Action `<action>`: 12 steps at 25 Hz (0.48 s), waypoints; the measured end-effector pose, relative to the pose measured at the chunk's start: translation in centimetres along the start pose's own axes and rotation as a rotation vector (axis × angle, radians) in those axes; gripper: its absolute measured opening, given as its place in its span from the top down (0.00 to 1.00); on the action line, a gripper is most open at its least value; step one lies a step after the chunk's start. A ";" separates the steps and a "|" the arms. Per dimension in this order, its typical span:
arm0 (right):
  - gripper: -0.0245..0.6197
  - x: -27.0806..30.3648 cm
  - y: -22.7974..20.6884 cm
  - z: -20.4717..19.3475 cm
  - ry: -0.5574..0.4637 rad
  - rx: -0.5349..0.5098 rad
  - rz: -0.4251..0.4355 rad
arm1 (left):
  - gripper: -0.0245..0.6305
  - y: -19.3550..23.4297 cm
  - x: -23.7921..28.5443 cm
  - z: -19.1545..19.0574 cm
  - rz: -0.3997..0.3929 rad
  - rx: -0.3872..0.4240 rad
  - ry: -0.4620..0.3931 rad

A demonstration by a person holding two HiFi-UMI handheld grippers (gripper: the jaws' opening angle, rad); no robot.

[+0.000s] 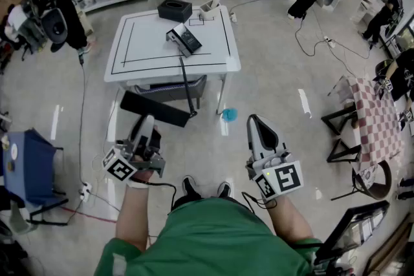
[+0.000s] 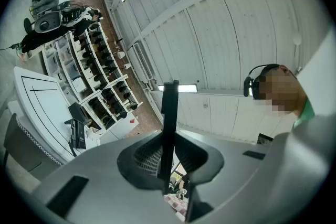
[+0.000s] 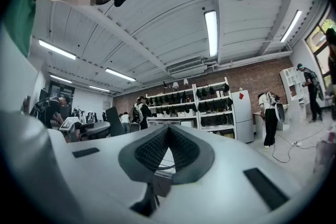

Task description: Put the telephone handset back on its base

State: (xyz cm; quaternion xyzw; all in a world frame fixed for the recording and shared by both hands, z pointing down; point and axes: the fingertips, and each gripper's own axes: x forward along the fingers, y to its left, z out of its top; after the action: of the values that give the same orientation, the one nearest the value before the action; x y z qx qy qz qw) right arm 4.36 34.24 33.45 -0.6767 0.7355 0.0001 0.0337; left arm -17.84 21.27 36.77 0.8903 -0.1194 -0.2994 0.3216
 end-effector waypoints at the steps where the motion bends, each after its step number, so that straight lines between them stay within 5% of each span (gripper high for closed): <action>1: 0.93 0.3 0.3 0.0 0.000 -0.001 -0.003 | 0.84 0.3 -0.2 0.3 -0.001 -0.002 0.000; 12: 0.93 3.5 3.8 0.3 -0.010 0.021 -0.058 | 0.84 3.4 -1.9 4.7 -0.025 0.027 0.021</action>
State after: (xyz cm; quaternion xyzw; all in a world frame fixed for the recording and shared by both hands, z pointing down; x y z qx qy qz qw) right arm 0.27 31.10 32.80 -0.6971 0.7155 -0.0051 0.0444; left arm -22.29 17.12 36.95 0.8990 -0.1091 -0.2925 0.3072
